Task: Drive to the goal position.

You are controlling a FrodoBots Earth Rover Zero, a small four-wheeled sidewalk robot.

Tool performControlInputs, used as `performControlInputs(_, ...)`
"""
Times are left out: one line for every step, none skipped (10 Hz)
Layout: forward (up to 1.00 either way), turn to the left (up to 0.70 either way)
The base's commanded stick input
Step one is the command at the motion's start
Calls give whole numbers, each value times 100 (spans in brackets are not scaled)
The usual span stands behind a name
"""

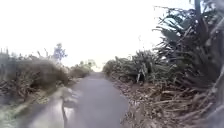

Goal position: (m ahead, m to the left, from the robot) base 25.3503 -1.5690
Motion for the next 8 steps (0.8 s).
performControlInputs(70,35)
performControlInputs(70,35)
performControlInputs(70,35)
performControlInputs(70,35)
performControlInputs(70,35)
performControlInputs(70,35)
performControlInputs(70,35)
performControlInputs(70,35)
